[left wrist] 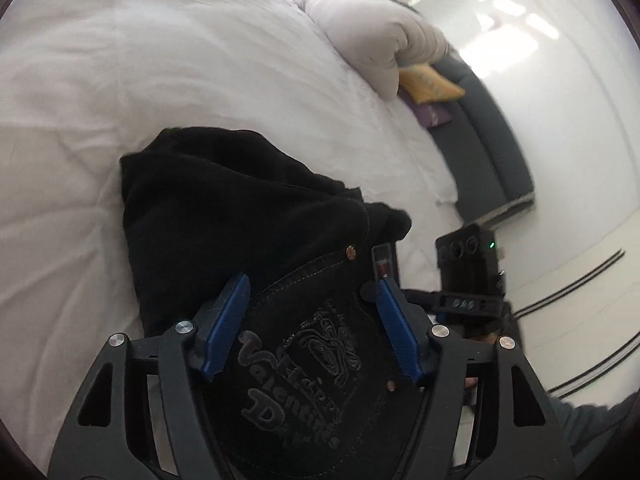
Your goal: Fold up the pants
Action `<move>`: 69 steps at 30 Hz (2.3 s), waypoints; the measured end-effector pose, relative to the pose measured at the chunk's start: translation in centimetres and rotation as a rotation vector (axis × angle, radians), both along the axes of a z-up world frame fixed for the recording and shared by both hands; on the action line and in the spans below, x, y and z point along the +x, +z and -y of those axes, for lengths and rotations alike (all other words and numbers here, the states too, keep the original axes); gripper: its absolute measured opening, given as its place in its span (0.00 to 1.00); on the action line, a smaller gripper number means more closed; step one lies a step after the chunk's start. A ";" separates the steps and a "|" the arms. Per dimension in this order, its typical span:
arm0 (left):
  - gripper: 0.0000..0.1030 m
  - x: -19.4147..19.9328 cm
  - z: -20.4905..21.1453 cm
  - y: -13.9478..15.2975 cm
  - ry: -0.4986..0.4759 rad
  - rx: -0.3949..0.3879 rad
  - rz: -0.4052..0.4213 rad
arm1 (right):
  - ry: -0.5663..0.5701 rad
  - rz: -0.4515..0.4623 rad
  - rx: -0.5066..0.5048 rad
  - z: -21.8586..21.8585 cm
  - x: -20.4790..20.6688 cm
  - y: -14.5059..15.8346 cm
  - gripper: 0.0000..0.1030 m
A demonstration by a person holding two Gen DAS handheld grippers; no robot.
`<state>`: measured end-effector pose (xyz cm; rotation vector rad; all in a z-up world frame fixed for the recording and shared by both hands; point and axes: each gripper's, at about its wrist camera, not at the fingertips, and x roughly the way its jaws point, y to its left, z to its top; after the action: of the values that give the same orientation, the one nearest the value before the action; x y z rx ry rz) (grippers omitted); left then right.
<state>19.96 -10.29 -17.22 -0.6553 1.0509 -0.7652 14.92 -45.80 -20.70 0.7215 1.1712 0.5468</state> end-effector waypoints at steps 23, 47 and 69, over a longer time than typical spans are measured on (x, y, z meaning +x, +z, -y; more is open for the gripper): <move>0.63 -10.1 -0.7 0.6 -0.034 0.100 0.045 | 0.026 0.081 -0.028 -1.6 -2.4 1.3 0.24; 0.45 -2.4 2.9 -0.8 0.065 0.372 -0.146 | 0.107 0.039 -0.323 -5.4 3.0 3.6 0.55; 0.24 1.5 -8.4 7.9 0.206 0.430 0.091 | 0.103 0.288 -0.310 -14.4 7.9 13.5 0.19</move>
<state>21.49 -1.93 -9.29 -0.3477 1.0049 -0.3685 22.84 -31.45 -7.21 0.3067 0.9963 0.5206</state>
